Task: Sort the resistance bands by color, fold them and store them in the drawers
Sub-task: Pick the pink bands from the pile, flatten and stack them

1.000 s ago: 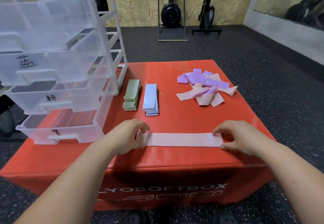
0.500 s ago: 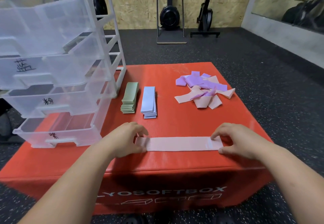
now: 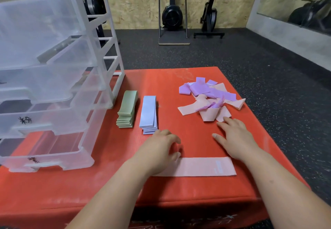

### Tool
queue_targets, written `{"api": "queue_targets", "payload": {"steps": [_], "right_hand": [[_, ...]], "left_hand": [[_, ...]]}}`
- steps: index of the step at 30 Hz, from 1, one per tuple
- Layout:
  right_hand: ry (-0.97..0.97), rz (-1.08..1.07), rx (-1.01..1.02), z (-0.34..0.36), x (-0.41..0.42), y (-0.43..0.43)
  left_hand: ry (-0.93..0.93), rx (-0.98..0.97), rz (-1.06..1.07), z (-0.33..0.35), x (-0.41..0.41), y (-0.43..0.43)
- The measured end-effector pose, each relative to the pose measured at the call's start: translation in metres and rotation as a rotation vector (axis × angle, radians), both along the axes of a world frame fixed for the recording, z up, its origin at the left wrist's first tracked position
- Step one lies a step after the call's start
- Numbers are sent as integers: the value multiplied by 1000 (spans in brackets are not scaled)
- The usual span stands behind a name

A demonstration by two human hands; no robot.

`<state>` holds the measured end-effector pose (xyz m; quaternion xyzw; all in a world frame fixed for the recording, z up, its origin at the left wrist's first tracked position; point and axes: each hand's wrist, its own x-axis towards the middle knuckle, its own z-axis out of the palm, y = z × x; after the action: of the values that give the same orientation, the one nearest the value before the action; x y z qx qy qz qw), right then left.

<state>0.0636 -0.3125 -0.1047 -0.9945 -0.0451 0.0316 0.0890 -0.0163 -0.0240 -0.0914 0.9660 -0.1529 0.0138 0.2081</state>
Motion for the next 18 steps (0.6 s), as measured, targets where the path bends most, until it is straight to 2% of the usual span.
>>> {"api": "queue_targets", "payload": {"steps": [3, 8, 12, 15, 18], "right_hand": [[21, -17, -36, -6, 12, 5], [-111, -59, -21, 2, 17, 11], [-353, -110, 212, 27, 7, 10], [-562, -157, 491, 54, -11, 11], [-559, -160, 778, 73, -32, 21]], "left_hand": [[-4, -3, -3, -3, 7, -5], [-11, -14, -7, -2, 12, -7], [-37, -54, 0, 3, 12, -8], [-49, -114, 21, 7, 8, -8], [-44, -225, 51, 13, 3, -11]]}}
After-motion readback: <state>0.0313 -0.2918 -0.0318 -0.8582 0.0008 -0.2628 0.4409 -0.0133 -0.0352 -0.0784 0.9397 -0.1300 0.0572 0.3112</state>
